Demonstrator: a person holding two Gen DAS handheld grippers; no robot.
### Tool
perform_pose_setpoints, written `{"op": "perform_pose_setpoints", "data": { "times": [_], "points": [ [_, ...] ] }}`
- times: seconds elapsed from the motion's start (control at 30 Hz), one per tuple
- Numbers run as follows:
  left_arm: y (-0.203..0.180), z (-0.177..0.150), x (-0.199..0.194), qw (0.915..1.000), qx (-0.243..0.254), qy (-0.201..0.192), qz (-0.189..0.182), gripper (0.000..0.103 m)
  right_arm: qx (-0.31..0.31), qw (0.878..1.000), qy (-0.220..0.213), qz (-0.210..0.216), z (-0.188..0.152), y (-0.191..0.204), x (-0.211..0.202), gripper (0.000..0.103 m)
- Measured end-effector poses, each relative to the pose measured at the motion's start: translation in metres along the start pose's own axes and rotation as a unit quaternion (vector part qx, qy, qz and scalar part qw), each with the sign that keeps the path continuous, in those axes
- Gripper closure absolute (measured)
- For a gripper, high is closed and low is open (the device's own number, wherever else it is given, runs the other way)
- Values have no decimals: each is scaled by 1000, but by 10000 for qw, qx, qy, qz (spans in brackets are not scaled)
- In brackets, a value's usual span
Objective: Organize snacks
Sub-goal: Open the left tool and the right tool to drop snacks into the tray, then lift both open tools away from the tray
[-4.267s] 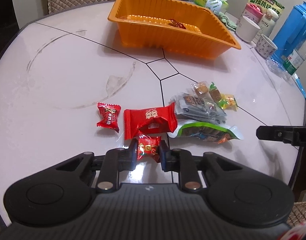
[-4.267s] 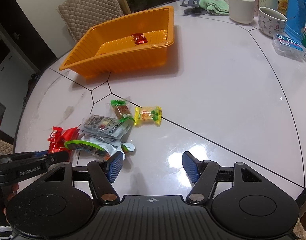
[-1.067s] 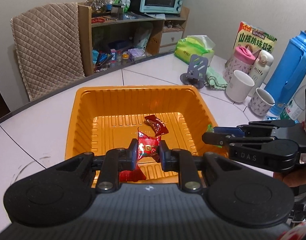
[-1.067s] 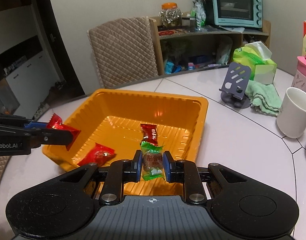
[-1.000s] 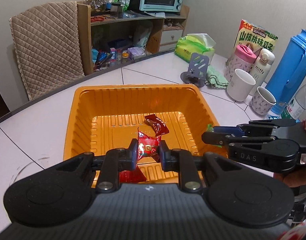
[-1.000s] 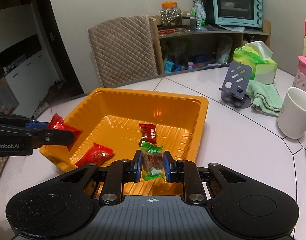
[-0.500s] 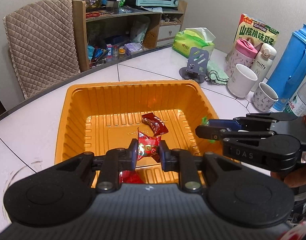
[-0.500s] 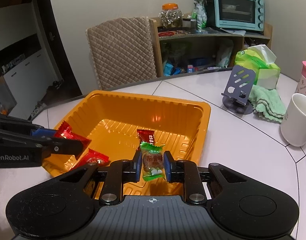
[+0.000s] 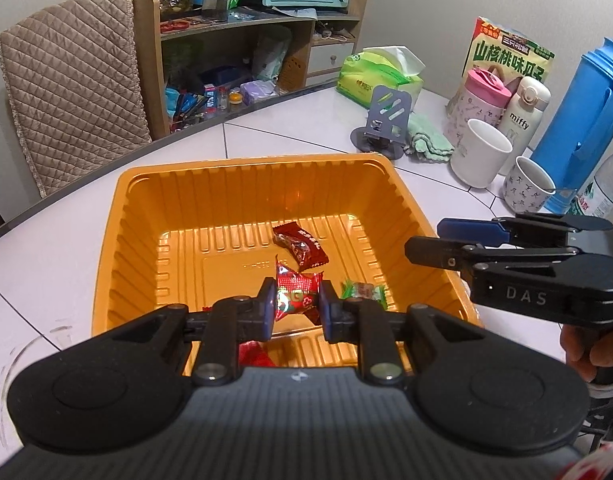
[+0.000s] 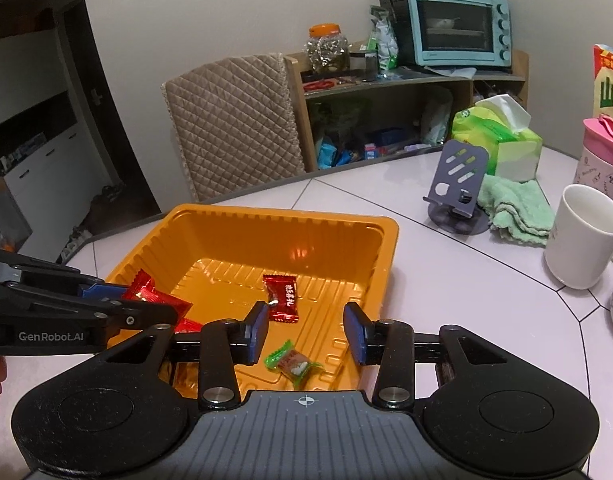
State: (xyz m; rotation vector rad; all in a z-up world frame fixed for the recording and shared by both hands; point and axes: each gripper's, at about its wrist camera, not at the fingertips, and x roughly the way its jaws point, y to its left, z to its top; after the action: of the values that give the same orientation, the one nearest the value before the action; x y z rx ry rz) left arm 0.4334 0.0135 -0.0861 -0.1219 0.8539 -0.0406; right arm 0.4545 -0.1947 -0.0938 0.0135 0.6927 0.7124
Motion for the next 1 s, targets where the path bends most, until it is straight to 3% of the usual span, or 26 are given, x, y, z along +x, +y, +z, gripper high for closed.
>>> {"op": "perform_pose_setpoints", "data": {
  "times": [0.4, 0.5, 1.0],
  "points": [
    [-5, 1, 12, 10000, 80, 6, -6, 83, 102, 9999, 0, -38, -4, -6, -8, 61],
    [-4, 1, 12, 10000, 30, 22, -10, 77, 123, 9999, 11, -34, -4, -6, -10, 61],
    [11, -1, -24, 9995, -285, -113, 97, 68, 244, 9997, 54, 57, -8, 7, -27, 61]
  ]
}}
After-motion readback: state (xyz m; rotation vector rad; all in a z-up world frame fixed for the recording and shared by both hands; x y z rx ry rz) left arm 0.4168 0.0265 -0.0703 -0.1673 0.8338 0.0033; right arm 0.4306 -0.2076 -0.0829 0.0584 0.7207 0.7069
